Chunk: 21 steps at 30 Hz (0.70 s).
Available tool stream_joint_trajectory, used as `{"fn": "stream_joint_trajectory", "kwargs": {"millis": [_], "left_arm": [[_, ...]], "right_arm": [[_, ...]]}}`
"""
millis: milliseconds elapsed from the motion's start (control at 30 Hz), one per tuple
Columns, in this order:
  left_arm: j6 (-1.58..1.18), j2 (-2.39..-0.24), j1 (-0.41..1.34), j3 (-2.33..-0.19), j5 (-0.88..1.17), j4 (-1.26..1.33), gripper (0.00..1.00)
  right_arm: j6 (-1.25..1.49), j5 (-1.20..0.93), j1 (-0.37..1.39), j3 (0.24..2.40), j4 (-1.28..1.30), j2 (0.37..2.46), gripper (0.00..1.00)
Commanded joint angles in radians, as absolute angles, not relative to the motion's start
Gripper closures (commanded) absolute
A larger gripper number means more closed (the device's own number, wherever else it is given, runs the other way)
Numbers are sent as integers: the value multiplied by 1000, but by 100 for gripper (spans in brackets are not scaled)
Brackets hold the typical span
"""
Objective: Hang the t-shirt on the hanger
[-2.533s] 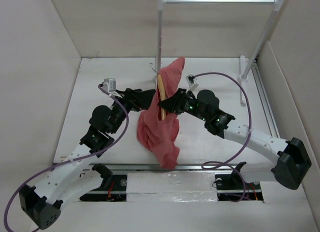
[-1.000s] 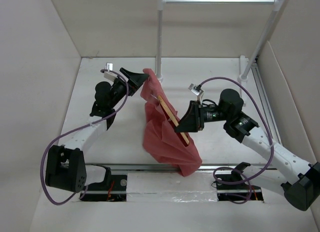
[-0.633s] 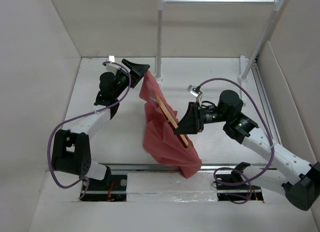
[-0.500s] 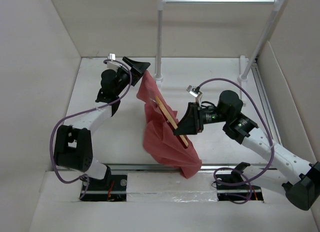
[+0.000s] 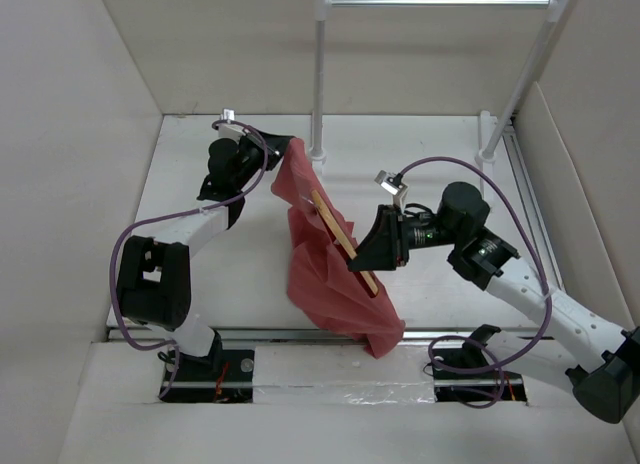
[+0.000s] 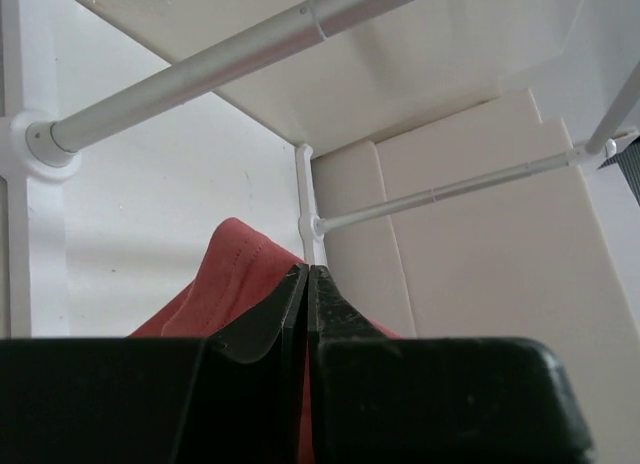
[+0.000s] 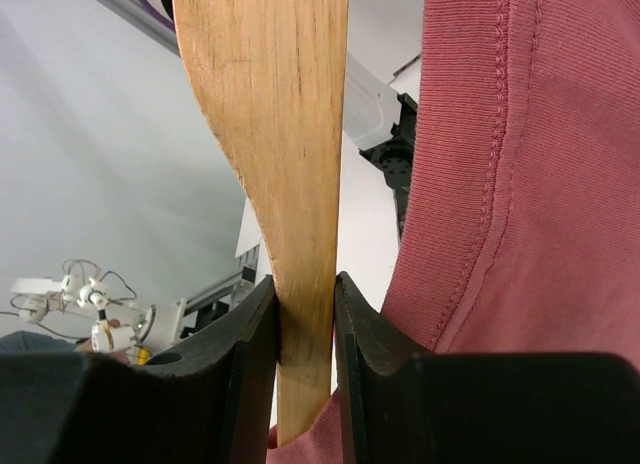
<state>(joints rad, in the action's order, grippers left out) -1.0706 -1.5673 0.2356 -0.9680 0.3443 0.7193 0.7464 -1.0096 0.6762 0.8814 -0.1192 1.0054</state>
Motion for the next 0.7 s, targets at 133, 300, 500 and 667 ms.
{"fn": "stream_joint_trajectory", "kwargs": {"millis": [133, 300, 500, 667], "left_arm": [[-1005, -1505, 184, -1014, 263, 732, 100], [-922, -1468, 184, -1078, 172, 641, 100], [-879, -1385, 184, -1037, 179, 586, 100], [-808, -1327, 184, -1035, 49, 537, 100]], "right_arm": [[762, -1017, 687, 899, -209, 931, 100], [781, -1014, 687, 885, -212, 927, 100], [784, -980, 657, 902, -201, 923, 100], [830, -1011, 606, 948, -235, 923, 100]]}}
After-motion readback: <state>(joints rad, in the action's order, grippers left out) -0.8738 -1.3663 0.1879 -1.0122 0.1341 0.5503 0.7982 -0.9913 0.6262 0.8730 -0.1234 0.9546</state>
